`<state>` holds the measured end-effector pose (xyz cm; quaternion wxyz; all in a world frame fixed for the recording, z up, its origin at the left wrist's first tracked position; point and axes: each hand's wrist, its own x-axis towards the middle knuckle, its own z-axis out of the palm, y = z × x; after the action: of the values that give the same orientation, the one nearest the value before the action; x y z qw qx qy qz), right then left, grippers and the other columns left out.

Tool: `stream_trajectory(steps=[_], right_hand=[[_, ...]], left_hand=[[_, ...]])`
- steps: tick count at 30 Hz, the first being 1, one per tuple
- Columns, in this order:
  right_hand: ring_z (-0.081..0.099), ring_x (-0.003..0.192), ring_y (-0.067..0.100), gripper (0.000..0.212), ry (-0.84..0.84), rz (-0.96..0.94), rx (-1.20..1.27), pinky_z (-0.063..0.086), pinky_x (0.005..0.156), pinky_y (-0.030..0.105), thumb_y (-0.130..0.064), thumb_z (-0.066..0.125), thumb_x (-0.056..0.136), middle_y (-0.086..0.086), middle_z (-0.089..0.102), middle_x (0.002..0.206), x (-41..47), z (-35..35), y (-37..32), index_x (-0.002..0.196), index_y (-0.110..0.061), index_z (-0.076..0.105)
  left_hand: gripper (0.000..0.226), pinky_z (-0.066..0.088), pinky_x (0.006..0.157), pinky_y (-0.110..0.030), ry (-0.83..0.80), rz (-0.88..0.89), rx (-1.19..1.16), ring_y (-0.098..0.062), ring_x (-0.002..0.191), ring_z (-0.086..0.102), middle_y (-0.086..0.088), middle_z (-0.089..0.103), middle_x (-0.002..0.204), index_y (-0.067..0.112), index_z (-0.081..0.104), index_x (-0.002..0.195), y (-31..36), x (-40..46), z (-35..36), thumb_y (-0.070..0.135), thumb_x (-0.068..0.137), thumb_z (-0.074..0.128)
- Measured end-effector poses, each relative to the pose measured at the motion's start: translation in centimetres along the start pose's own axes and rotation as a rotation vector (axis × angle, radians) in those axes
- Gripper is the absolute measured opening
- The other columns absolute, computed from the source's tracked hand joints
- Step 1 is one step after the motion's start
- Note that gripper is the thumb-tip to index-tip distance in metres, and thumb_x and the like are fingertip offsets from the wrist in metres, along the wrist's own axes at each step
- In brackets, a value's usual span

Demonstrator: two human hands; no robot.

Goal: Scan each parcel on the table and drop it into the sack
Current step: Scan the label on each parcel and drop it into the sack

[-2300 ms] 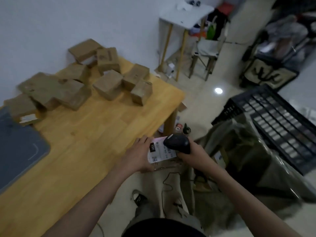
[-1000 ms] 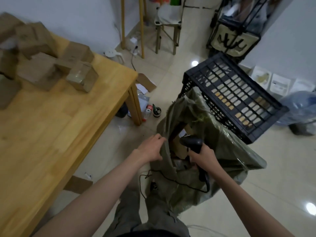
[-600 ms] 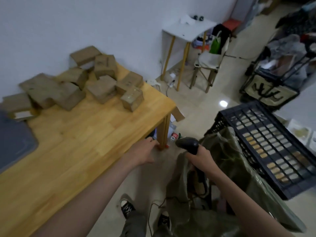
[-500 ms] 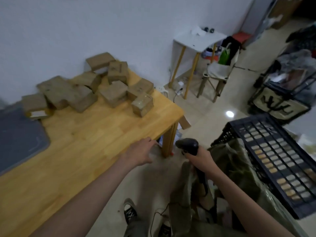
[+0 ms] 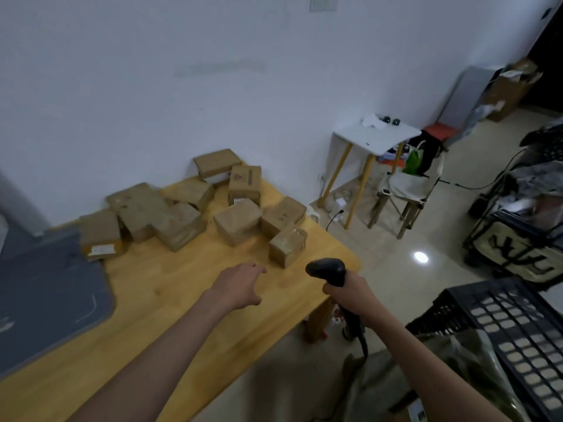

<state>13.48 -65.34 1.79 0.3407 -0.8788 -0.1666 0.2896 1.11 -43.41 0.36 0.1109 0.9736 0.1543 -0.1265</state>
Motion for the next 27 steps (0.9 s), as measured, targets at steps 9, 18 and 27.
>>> stream_trajectory(steps=[9, 18, 27], right_hand=[[0.069, 0.085, 0.026, 0.028, 0.058, 0.076, 0.147, 0.061, 0.055, 0.035, -0.012, 0.065, 0.088, 0.009, 0.067, 0.095, 5.5, 0.6, -3.8, 0.116, -0.014, 0.061], [0.064, 0.076, 0.025, 0.023, 0.061, 0.071, 0.112, 0.063, 0.072, 0.047, -0.013, 0.065, 0.090, 0.007, 0.062, 0.090, 14.9, -0.8, -4.4, 0.110, -0.019, 0.055], [0.059, 0.074, 0.028, 0.024, -0.135, 0.094, 0.170, 0.059, 0.074, 0.049, -0.012, 0.066, 0.089, 0.013, 0.058, 0.084, 25.7, -2.1, -1.7, 0.111, -0.004, 0.059]], left_hand=[[0.068, 0.051, 0.087, -0.033, -0.011, -0.010, -0.020, -0.016, 0.123, 0.052, 0.007, 0.047, 0.140, 0.029, 0.042, 0.142, -3.2, 6.1, -1.7, 0.041, 0.083, 0.073], [0.068, 0.045, 0.085, -0.029, -0.083, -0.106, -0.093, -0.017, 0.121, 0.052, 0.004, 0.047, 0.138, 0.024, 0.045, 0.140, -2.8, 14.6, -0.9, 0.042, 0.082, 0.074], [0.080, 0.049, 0.084, -0.035, -0.142, -0.350, -0.220, -0.021, 0.117, 0.051, 0.001, 0.041, 0.133, 0.020, 0.037, 0.139, -1.6, 23.4, 2.2, 0.055, 0.077, 0.073]])
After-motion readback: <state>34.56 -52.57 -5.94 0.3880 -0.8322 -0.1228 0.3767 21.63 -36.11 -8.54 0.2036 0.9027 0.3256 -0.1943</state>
